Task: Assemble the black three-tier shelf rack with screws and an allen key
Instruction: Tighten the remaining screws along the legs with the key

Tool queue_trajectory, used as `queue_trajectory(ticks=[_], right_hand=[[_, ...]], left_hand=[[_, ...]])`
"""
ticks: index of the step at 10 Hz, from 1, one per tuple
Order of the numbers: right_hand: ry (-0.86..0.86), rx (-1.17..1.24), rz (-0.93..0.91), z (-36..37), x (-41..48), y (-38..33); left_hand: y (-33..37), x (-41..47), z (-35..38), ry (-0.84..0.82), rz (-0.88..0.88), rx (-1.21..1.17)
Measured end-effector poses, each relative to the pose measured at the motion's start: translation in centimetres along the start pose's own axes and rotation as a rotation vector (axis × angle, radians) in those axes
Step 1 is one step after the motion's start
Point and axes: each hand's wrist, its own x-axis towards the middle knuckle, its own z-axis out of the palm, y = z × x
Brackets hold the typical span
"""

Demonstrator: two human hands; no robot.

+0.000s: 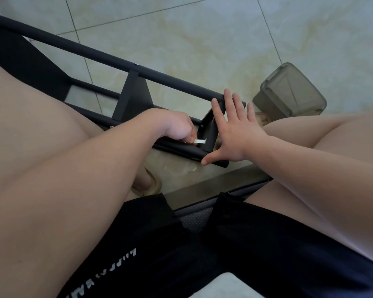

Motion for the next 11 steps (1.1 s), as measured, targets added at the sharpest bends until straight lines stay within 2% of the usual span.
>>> queue_trajectory(ticks=[2, 5, 9, 11], right_hand=[[-0.009, -0.006, 0.002, -0.2, -0.1, -0.1], [-0.02, 0.015, 0.003, -0.3, -0.2, -0.1], [-0.007, 0.017, 0.0, -0.4, -0.2, -0.2], [-0.006, 0.019, 0.001, -0.4, -0.2, -0.2]], left_hand=[[-0.1, 0.3, 0.2, 0.007, -0.003, 0.01], [-0.3, -0.1, -1.3, 0.141, -0.004, -0.025], [-0.1, 1.6, 0.5, 0.116, -0.034, -0.621], [-0.1, 2.0, 0.9, 0.22, -0.073, -0.589]])
